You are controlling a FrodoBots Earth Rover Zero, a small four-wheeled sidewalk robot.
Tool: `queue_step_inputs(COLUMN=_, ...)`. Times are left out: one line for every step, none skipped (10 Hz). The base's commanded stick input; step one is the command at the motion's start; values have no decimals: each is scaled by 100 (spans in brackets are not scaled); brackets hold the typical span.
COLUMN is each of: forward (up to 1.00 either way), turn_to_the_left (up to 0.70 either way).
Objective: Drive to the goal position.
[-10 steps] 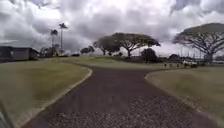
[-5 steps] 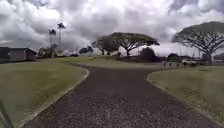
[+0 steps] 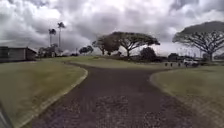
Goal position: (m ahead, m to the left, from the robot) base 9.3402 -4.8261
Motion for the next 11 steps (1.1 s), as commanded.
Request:
queue_step_inputs(forward=70, turn_to_the_left=0)
queue_step_inputs(forward=70, turn_to_the_left=0)
queue_step_inputs(forward=70, turn_to_the_left=0)
queue_step_inputs(forward=70, turn_to_the_left=0)
queue_step_inputs(forward=70, turn_to_the_left=0)
queue_step_inputs(forward=70, turn_to_the_left=0)
queue_step_inputs(forward=70, turn_to_the_left=0)
queue_step_inputs(forward=70, turn_to_the_left=0)
queue_step_inputs(forward=70, turn_to_the_left=-1)
queue_step_inputs(forward=70, turn_to_the_left=-18)
queue_step_inputs(forward=70, turn_to_the_left=-35)
